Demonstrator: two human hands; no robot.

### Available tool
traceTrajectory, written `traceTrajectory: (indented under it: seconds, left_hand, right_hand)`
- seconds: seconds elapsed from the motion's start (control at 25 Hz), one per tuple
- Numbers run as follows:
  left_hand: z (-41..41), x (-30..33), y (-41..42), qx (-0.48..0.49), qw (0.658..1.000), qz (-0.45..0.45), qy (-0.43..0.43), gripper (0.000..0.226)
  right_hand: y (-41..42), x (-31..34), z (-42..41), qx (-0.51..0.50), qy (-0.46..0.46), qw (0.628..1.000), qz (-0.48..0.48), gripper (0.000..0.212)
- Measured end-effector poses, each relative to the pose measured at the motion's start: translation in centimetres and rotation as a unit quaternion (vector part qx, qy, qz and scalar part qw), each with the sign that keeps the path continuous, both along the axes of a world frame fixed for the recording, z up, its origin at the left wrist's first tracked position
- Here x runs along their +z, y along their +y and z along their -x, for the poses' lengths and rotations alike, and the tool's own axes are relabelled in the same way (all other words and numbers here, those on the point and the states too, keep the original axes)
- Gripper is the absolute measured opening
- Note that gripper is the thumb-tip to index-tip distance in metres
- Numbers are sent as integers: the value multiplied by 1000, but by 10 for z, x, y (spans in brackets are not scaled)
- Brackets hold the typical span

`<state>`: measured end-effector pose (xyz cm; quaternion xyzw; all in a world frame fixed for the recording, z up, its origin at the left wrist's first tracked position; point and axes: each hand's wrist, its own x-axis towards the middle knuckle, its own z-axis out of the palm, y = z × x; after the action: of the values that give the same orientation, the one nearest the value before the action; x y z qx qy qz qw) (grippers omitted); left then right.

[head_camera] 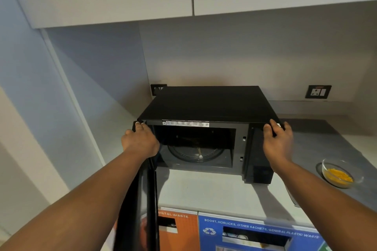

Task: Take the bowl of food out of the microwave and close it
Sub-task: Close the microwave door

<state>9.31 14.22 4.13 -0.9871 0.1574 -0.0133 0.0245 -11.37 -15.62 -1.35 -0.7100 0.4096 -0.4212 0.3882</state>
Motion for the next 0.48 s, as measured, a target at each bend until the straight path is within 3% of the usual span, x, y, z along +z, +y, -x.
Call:
traceTrajectory:
  seconds: [0.28, 0.48]
  left_hand:
    - [6, -1, -31, 27, 987, 146, 66, 75]
    - [13, -10, -55, -161, 961, 224, -7, 65]
  right_hand:
    - [0, 0, 0, 0, -9, 1000, -2, 46]
    - [-1, -4, -1, 1, -10, 1000, 12, 46]
